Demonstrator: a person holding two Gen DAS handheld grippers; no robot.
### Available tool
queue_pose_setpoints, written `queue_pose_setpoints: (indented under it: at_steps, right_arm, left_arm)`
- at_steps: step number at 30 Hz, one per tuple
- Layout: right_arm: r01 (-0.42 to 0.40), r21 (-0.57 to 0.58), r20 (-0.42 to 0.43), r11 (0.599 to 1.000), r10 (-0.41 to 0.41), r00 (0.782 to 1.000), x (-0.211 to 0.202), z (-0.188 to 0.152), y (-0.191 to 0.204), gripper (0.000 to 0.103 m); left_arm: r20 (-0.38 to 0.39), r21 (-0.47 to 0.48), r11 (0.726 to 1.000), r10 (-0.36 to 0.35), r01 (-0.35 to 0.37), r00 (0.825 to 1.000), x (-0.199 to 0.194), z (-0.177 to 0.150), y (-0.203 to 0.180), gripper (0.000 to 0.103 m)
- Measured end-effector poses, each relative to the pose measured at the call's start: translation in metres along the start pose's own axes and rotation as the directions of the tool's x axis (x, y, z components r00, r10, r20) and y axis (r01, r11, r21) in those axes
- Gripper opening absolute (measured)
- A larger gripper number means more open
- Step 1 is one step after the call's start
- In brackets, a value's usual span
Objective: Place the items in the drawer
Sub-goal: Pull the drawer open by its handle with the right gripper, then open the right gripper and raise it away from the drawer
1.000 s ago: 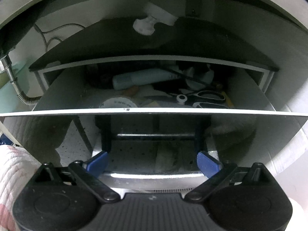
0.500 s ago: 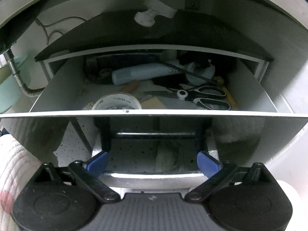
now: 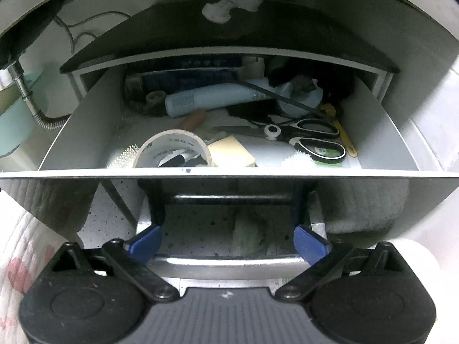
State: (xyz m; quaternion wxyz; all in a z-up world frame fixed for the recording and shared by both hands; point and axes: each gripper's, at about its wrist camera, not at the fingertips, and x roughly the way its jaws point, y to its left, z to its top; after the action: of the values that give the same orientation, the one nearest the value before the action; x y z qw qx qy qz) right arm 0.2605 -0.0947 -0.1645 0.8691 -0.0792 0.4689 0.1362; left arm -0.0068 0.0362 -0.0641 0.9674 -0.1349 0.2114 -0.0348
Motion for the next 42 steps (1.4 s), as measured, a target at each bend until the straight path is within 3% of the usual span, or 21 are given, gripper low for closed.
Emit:
queue_pose_setpoints:
  at_steps: [15, 24, 28, 34, 38, 42]
  right_arm:
    - [-0.023, 0.0, -0.028, 1.0, 0.023, 0.999, 0.016, 0.019, -0.005, 0.1]
    - [-0.074, 0.008, 0.021, 0.997, 0.074, 0.997, 0.004, 0.013, -0.016, 0.099]
    - [-0.105, 0.031, 0.097, 0.994, 0.101, 0.99, -0.019, 0.004, -0.025, 0.099]
    - [-0.138, 0.084, 0.29, 0.987, 0.109, 0.951, -0.064, -0.021, -0.044, 0.099]
    - [-0.147, 0.105, 0.426, 0.984, 0.089, 0.9, -0.088, -0.034, -0.048, 0.103]
    - [-0.148, 0.103, 0.523, 0.984, 0.074, 0.849, -0.102, -0.046, -0.048, 0.103]
  left_arm:
    - [-0.009, 0.001, 1.0, 0.005, -0.005, 1.0, -0.001, -0.003, -0.001, 0.102]
    - [-0.037, 0.03, 0.999, 0.012, -0.01, 0.999, 0.002, -0.003, -0.006, 0.102]
    - [-0.036, 0.054, 0.999, 0.008, -0.007, 0.999, 0.0, -0.002, -0.012, 0.102]
    - [0.004, 0.036, 0.999, -0.007, 0.007, 1.0, -0.003, 0.02, -0.01, 0.102]
    - [0.031, 0.041, 0.999, -0.034, 0.033, 0.999, -0.003, 0.041, -0.016, 0.102]
    - [0.066, 0.078, 0.997, -0.005, 0.0, 0.998, 0.0, 0.053, -0.024, 0.102]
